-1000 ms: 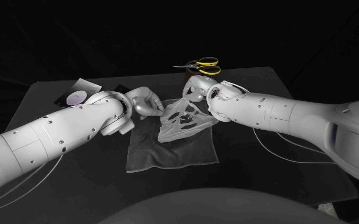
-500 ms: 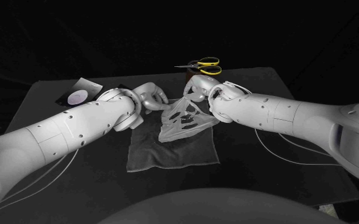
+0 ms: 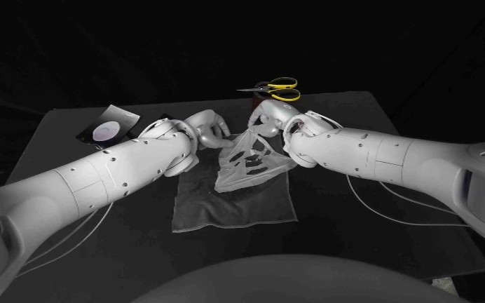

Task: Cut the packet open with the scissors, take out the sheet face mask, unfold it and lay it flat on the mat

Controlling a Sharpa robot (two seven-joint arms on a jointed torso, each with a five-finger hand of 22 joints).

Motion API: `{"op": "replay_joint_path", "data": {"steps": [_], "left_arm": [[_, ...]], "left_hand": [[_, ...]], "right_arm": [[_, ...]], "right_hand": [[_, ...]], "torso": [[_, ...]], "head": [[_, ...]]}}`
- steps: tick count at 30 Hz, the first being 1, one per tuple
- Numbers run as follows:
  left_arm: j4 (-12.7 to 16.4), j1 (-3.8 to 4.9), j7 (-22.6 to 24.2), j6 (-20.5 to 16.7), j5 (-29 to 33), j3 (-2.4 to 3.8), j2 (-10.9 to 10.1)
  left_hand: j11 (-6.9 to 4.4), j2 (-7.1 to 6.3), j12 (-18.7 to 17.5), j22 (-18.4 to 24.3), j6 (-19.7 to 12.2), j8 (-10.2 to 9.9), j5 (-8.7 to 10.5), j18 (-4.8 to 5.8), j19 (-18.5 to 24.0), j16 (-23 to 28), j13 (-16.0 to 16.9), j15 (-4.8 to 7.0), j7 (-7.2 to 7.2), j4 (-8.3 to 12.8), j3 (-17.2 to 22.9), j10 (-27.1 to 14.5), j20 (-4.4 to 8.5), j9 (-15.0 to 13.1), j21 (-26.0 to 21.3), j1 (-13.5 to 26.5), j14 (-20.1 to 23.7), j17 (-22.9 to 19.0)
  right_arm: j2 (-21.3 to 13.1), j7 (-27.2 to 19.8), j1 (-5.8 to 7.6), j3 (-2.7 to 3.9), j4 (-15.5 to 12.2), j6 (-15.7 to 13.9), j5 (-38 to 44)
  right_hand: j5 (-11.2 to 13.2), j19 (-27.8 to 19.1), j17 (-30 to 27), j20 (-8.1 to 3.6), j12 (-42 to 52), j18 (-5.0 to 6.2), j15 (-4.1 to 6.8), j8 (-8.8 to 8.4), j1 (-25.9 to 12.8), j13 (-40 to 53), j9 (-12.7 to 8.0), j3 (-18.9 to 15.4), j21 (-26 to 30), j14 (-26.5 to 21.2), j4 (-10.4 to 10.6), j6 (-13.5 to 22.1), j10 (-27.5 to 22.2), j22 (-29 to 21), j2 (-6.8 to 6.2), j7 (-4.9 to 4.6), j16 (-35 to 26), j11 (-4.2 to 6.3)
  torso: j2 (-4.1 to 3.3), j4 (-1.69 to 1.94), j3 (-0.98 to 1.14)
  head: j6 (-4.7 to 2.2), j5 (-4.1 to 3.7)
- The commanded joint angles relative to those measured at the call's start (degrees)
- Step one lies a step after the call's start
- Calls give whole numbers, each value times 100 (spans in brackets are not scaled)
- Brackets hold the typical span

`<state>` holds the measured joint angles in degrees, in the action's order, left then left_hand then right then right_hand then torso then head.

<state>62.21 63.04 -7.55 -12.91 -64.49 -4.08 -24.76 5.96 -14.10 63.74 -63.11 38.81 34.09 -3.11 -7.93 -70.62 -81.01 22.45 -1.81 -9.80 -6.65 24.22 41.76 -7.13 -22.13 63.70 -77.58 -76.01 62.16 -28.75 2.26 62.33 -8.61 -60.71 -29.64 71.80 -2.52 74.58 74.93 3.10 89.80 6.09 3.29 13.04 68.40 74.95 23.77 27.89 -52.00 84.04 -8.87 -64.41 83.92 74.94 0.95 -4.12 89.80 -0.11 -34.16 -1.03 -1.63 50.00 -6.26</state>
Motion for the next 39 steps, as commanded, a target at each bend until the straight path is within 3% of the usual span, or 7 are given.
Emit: {"op": "replay_joint_path", "data": {"steps": [1,7,12,18,27,32,39], "left_arm": [[-8,0,49,-70,-214,1,42],[-30,-1,85,-33,-223,0,79],[-68,-2,133,53,-196,0,112],[-124,-9,172,148,-143,0,162],[-199,-23,162,263,-74,-3,220],[-230,-25,142,340,-58,-9,249],[-291,-27,125,353,-37,-14,281]], "left_hand": [[-47,23,111,-80,-23,62,28,74,-84,-90,34,15,28,-5,-53,41,8,24,102,-117,-104,144],[-191,147,335,-223,227,54,27,99,-161,-224,111,125,141,-12,35,123,87,147,259,-289,-238,414],[-297,173,484,-334,564,-173,27,125,-206,-320,162,221,236,-48,226,189,180,381,375,-360,-336,630],[-338,148,594,-426,831,-391,28,146,-246,-392,209,260,274,-61,353,241,221,560,468,-363,-418,808],[-327,59,721,-521,794,-646,30,170,-301,-461,275,255,244,-81,331,279,226,710,565,-288,-507,991],[-289,-28,826,-600,598,-930,31,190,-346,-510,333,224,186,-104,202,309,209,853,644,-224,-567,1119],[-271,-1,856,-619,551,-1028,30,194,-354,-520,351,209,164,-100,169,309,197,905,664,-248,-574,1138]], "right_arm": [[-40,-90,5,3,-72,-132,-38],[-127,-93,5,3,-226,-173,-42],[-212,-96,5,4,-366,-224,-58],[-310,-97,6,8,-522,-292,-86],[-427,-97,8,10,-741,-358,-102],[-494,-99,9,16,-853,-394,-103],[-570,-100,11,22,-987,-414,-104]], "right_hand": [[-25,10,1507,-24,20,101,26,14,-4,1505,22,36,-22,596,0,-37,608,466,19,13,20,45],[-25,15,1507,-25,20,99,27,19,-4,1505,26,40,-31,596,-4,-38,608,469,15,14,20,46],[-25,15,1507,-25,20,99,27,19,-4,1505,26,40,-31,596,-4,-38,608,469,15,14,20,46],[-25,18,1507,-26,20,98,28,25,-5,1505,29,43,-35,596,-6,-39,608,471,12,15,20,47],[-25,25,1507,-27,20,96,29,31,-7,1505,34,47,-50,596,-9,-41,608,476,9,17,20,49],[-25,25,1507,-27,20,96,29,31,-7,1505,34,47,-50,596,-9,-41,608,476,9,17,20,49],[-25,25,1507,-27,20,96,29,31,-7,1505,34,47,-50,596,-9,-41,608,476,9,17,20,49]], "torso": [[1,2,-8],[-1,1,-9],[3,5,-10],[2,0,-11],[1,6,-6],[4,3,-6],[2,-2,-9]], "head": [[0,8],[0,19],[0,24],[0,33],[0,31],[0,38],[0,35]]}}
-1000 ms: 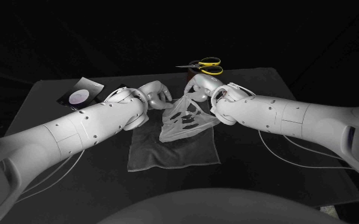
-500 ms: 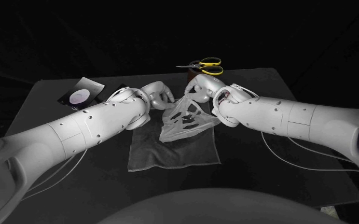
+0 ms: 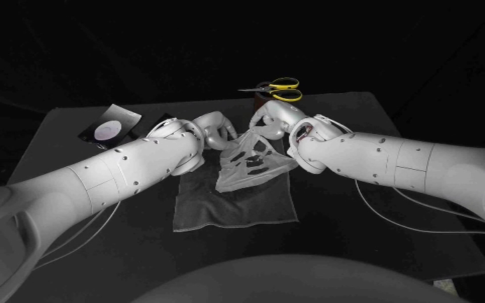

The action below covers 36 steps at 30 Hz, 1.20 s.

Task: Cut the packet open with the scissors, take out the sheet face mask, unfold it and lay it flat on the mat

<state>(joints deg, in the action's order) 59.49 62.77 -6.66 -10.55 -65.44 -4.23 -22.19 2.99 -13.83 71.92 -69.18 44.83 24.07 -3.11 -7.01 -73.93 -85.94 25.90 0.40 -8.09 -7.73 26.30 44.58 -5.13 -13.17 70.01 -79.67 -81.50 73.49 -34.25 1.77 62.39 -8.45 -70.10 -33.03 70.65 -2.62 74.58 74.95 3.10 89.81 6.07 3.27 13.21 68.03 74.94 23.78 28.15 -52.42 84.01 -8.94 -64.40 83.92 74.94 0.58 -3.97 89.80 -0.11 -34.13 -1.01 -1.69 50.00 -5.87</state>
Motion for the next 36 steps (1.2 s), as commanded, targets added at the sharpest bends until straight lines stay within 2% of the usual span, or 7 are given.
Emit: {"op": "replay_joint_path", "data": {"steps": [1,4,11,16,23,28,36], "left_arm": [[-24,1,37,117,63,1,26],[-35,0,39,125,81,1,32],[-58,0,56,205,111,1,41],[-71,0,73,267,134,1,24],[-90,0,96,282,177,2,12],[-97,0,97,186,186,5,-1],[-72,0,91,-30,201,32,-66]], "left_hand": [[28,-20,41,-16,-50,-32,30,102,-25,-28,7,-13,-9,8,-39,28,-5,12,36,-45,-26,8],[34,36,56,-29,-11,-43,30,105,-33,-34,15,-19,-13,2,-25,36,-11,21,50,-64,-33,23],[-12,320,77,-39,508,100,30,99,-25,-45,34,7,69,15,163,20,-9,1,63,-211,-42,46],[-88,594,79,-67,976,344,32,102,-36,-52,39,67,183,36,349,41,31,-87,90,-283,-56,75],[-131,685,76,-107,1092,509,33,112,-59,-69,42,110,214,114,424,104,74,-179,130,-301,-91,144],[-145,694,119,-142,1088,609,34,122,-84,-77,171,125,232,132,467,251,95,-249,165,-258,-108,175],[-170,686,192,-248,1022,775,34,151,-173,-108,374,149,276,114,544,460,121,-383,271,-149,-174,285]], "right_arm": [[-28,-51,5,6,-63,-77,12],[-55,-50,5,8,-101,-84,12],[-118,-57,11,21,-166,-137,-5],[-118,-58,22,25,-131,-147,-22],[-108,-58,30,28,-84,-141,-34],[-75,-35,33,29,-26,-28,-35],[68,-11,43,29,274,147,-25]], "right_hand": [[-15,26,1505,-27,19,99,32,14,30,1506,32,21,-8,599,-2,-42,608,476,45,1,20,49],[-15,26,1505,-27,19,99,32,14,30,1506,32,21,-8,599,-2,-42,608,476,45,1,20,49],[-15,31,1505,-29,19,98,34,24,28,1506,40,29,-14,599,-8,-43,608,479,39,4,20,52],[-15,32,1505,-30,19,98,35,28,25,1506,42,32,-13,599,-9,-43,608,479,38,5,20,52],[-15,32,1505,-30,19,98,35,28,25,1506,42,32,-13,599,-9,-43,608,479,38,5,20,52],[-15,34,1505,-31,19,98,36,32,22,1506,45,35,-15,599,-9,-43,608,480,37,6,20,53],[-15,29,1505,-31,19,100,36,33,22,1506,45,36,-3,599,-9,-42,608,477,37,6,20,53]], "torso": [[-1,-3,-2],[-1,1,-2],[0,1,-3],[1,2,-3],[-2,3,-7],[0,2,-7],[-3,2,-9]], "head": [[0,-2],[0,-1],[0,-18],[0,-21],[0,-22],[0,-19],[0,-46]]}}
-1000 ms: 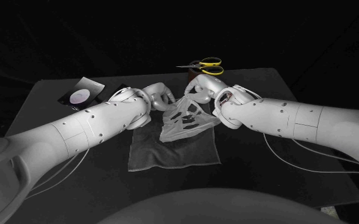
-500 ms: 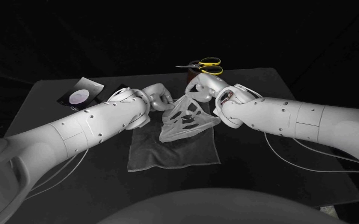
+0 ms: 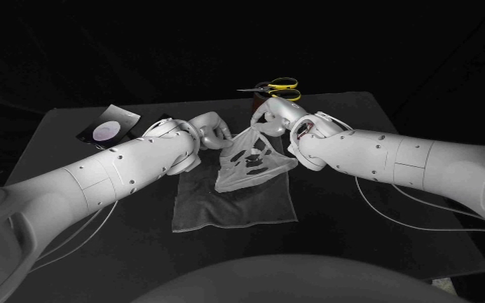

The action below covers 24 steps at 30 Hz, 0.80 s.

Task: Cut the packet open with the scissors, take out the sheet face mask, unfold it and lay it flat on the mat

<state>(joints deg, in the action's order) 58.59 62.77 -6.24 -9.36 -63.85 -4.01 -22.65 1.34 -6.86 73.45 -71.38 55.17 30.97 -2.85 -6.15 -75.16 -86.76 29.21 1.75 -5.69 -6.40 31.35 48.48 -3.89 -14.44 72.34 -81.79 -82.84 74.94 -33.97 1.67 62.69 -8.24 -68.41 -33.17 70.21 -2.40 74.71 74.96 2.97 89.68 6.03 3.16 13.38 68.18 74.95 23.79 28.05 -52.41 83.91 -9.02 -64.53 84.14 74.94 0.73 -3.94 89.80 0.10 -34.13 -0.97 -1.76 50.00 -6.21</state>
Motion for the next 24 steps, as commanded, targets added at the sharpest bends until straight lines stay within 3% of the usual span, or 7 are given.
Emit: {"op": "replay_joint_path", "data": {"steps": [1,12,17,24], "left_arm": [[25,0,44,-162,43,13,-29],[60,28,-121,-123,-29,57,-150],[-37,42,-202,-8,-47,63,-94],[-162,47,-278,43,-56,64,22]], "left_hand": [[-9,-14,42,-43,-20,102,7,69,-62,-32,50,17,42,-21,48,80,0,-271,54,75,-53,163],[-28,-41,76,-150,-74,210,8,99,-154,-71,124,35,71,-44,98,158,17,-368,163,147,-137,308],[-36,-55,97,-191,-85,242,7,110,-189,-85,176,42,83,-53,106,202,22,-398,203,170,-166,361],[-46,-65,111,-235,-101,280,7,122,-226,-99,203,51,98,-69,118,233,31,-434,248,199,-194,409]], "right_arm": [[59,-3,14,7,144,173,19],[350,-26,16,5,652,191,57],[465,-43,16,5,846,146,61],[633,-51,15,4,1059,186,57]], "right_hand": [[-38,16,1504,-19,32,104,47,16,6,1505,45,46,-4,609,-1,-29,586,476,22,3,20,32],[-38,10,1504,-19,32,106,47,18,4,1505,47,50,11,609,-2,-27,586,472,22,2,20,32],[-38,10,1504,-19,32,106,47,18,4,1505,47,50,11,609,-2,-27,586,472,22,2,20,32],[-38,10,1504,-20,32,106,47,23,0,1505,51,60,13,609,-1,-21,586,473,26,2,20,32]], "torso": [[-3,-3,-2],[2,11,1],[-4,-4,-1],[-3,7,5]], "head": [[0,-15],[0,-42],[0,-32],[0,-26]]}}
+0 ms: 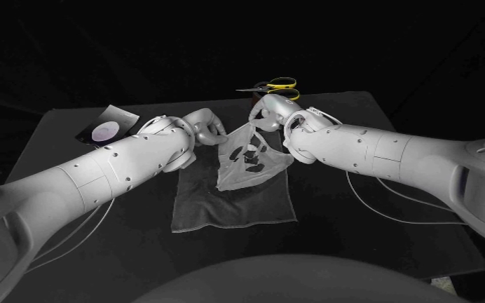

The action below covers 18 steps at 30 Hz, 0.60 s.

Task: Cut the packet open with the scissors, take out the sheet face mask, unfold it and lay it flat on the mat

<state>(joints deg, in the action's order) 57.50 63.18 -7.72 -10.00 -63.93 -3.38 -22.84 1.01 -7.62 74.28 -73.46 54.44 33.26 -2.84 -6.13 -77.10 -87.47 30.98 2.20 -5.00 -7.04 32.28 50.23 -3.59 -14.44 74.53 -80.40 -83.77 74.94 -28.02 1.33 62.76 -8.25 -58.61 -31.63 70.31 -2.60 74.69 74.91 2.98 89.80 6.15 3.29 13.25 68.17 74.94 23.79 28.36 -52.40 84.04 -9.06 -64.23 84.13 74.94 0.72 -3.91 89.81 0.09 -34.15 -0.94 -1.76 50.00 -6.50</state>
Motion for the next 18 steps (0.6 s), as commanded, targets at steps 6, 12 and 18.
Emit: {"op": "replay_joint_path", "data": {"steps": [6,12,18], "left_arm": [[-217,10,-123,-7,-52,-1,160],[-378,25,-182,61,-134,-4,248],[-449,38,-248,97,-229,-4,232]], "left_hand": [[-24,12,42,-80,-51,93,6,135,-77,-42,50,17,45,-27,45,98,11,-478,82,86,-133,466],[-33,0,48,-113,-60,117,7,144,-105,-54,63,25,54,-35,49,120,17,-503,115,100,-162,520],[-38,-6,54,-139,-65,130,6,152,-127,-62,82,30,59,-34,56,140,21,-517,141,100,-179,551]], "right_arm": [[129,-1,7,4,192,55,72],[211,11,6,2,293,-10,100],[276,29,5,-1,398,54,133]], "right_hand": [[-18,8,1509,-21,20,96,34,38,1,1506,52,32,22,596,3,-49,587,471,29,-1,19,32],[-18,8,1509,-21,20,96,34,38,1,1506,52,32,22,596,3,-49,587,471,29,-1,19,32],[-18,8,1509,-22,20,95,34,40,0,1506,54,38,21,596,3,-46,587,472,32,-2,19,32]], "torso": [[-1,-8,4],[0,-10,8],[-3,-3,4]], "head": [[0,6],[0,3],[0,-24]]}}
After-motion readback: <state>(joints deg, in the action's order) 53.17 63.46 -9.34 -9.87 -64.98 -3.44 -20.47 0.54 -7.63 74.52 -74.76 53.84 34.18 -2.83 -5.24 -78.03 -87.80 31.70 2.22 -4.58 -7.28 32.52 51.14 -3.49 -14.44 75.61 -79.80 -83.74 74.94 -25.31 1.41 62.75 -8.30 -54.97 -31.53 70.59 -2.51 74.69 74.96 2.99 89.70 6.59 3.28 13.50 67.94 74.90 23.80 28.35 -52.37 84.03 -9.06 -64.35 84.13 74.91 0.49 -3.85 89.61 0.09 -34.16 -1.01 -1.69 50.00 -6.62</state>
